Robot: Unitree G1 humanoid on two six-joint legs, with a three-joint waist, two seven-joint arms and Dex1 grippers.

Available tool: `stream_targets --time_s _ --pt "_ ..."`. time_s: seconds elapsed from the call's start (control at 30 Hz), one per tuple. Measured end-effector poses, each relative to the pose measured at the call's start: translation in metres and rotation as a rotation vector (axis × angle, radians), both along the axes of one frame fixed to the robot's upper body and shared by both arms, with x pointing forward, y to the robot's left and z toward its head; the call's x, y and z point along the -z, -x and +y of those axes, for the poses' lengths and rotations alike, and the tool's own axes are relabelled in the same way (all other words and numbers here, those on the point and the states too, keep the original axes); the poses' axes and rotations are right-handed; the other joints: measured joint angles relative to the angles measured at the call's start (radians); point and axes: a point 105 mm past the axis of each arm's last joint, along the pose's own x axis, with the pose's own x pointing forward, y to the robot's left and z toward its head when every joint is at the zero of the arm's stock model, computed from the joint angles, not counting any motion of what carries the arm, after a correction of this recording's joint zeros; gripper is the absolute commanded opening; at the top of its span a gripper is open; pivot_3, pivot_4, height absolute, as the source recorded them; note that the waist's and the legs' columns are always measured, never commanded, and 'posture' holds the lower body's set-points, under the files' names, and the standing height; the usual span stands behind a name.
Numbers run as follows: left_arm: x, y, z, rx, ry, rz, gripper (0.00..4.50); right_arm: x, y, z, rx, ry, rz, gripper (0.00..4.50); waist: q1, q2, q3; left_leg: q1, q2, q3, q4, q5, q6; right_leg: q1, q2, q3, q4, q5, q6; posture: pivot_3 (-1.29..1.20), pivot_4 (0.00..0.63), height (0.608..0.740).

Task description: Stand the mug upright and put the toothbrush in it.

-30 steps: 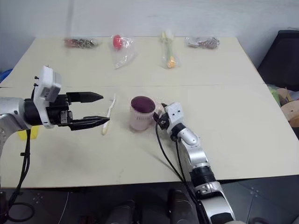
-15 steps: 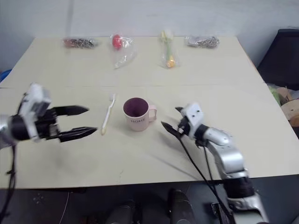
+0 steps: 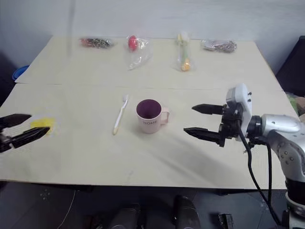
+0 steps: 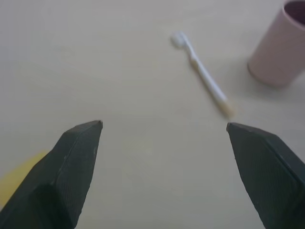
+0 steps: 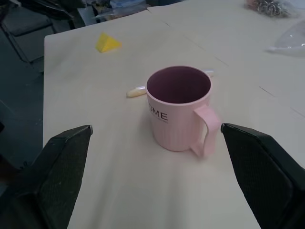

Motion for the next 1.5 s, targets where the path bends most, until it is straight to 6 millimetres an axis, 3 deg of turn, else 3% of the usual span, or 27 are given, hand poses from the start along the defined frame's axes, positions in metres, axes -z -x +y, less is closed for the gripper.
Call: stream_targets --time_s 0.17,0.27,0.4,0.53,0.57,0.7,1.03,1.13,1.23,1.33,1.4,1.5 --pt "0.011 -0.074 -0.057 -0.055 0.119 0.108 4.43 -0.029 0.013 0.01 -0.068 -0.017 -0.052 4.49 0.006 -0.004 -0.001 -0.003 -0.007 0.005 0.003 0.0 0.001 -0.002 0.0 -0.001 0.002 0.001 0.002 0.0 0.15 0.74" --pt "0.018 -0.111 -0.079 -0.106 0.142 0.185 4.43 -0.041 0.02 0.017 -0.091 -0.021 -0.09 4.49 -0.001 -0.008 -0.003 -0.004 -0.007 0.008 0.003 0.0 0.001 -0.002 0.001 -0.002 0.001 0.001 0.002 0.0 0.15 0.74" --pt "0.035 -0.134 -0.096 -0.137 0.086 0.272 4.43 -0.039 0.021 0.02 -0.077 -0.016 -0.081 4.49 -0.015 -0.009 -0.003 -0.003 -0.007 0.01 0.001 0.001 0.001 -0.002 0.001 -0.003 -0.001 0.001 0.002 0.0 0.15 0.74" --pt "0.068 -0.146 -0.119 -0.121 0.026 0.371 4.43 -0.039 0.024 0.024 -0.075 -0.011 -0.093 4.49 -0.013 -0.009 -0.003 -0.004 -0.007 0.01 0.002 0.001 0.001 -0.002 0.001 -0.003 -0.001 0.001 0.002 0.0 0.15 0.74" --pt "0.067 -0.149 -0.123 -0.12 0.01 0.364 4.43 -0.039 0.024 0.024 -0.07 -0.01 -0.096 4.49 -0.012 -0.009 -0.003 -0.004 -0.007 0.01 0.002 0.001 0.001 -0.002 0.001 -0.003 0.0 0.001 0.002 0.0 0.15 0.74" --pt "0.069 -0.159 -0.125 -0.131 -0.026 0.352 3.5 -0.039 0.023 0.024 -0.047 -0.012 -0.101 4.5 -0.009 -0.009 -0.003 -0.003 -0.007 0.01 0.003 0.001 0.001 -0.002 0.0 -0.003 0.001 0.002 0.003 0.0 0.15 0.74" --pt "0.073 -0.163 -0.131 -0.129 0.02 0.361 0.29 -0.037 0.025 0.027 -0.037 -0.007 -0.12 4.5 -0.005 -0.009 -0.003 -0.004 -0.007 0.009 0.005 0.001 0.001 -0.002 0.0 -0.003 0.002 0.002 0.003 0.0 0.15 0.74" --pt "0.071 -0.163 -0.128 -0.147 0.069 0.356 0.15 -0.036 0.022 0.026 -0.02 -0.001 -0.122 4.5 -0.009 -0.009 -0.003 -0.004 -0.007 0.009 0.004 0.001 0.001 -0.002 0.0 -0.003 0.002 0.002 0.003 0.0 0.15 0.74" --pt "0.052 -0.169 -0.129 -0.148 0.224 0.257 0.15 -0.035 0.022 0.025 -0.014 -0.007 -0.105 4.5 -0.009 -0.01 -0.002 -0.005 -0.006 0.008 0.005 0.001 0.001 -0.002 0.0 -0.004 0.001 0.002 0.003 0.0 0.15 0.74" --pt "-0.012 -0.167 -0.137 -0.048 0.416 -0.016 0.15 -0.032 0.021 0.024 -0.002 -0.008 -0.092 4.5 -0.008 -0.011 -0.002 -0.007 -0.005 0.007 0.006 0.001 0.001 -0.003 -0.001 -0.005 0.0 0.002 0.003 0.0 0.15 0.74" --pt "-0.06 -0.153 -0.149 0.073 0.54 -0.181 0.15 -0.032 0.018 0.023 0.024 -0.006 -0.097 4.5 -0.007 -0.011 -0.002 -0.007 -0.006 0.007 0.006 0.001 0.001 -0.003 -0.001 -0.005 0.0 0.002 0.003 0.0 0.15 0.74" --pt "-0.095 -0.127 -0.172 0.249 0.609 -0.302 0.15 -0.033 0.016 0.022 0.043 -0.007 -0.1 4.5 -0.007 -0.011 -0.002 -0.006 -0.006 0.007 0.006 0.001 0.001 -0.002 -0.001 -0.005 0.0 0.002 0.003 0.0 0.15 0.74"
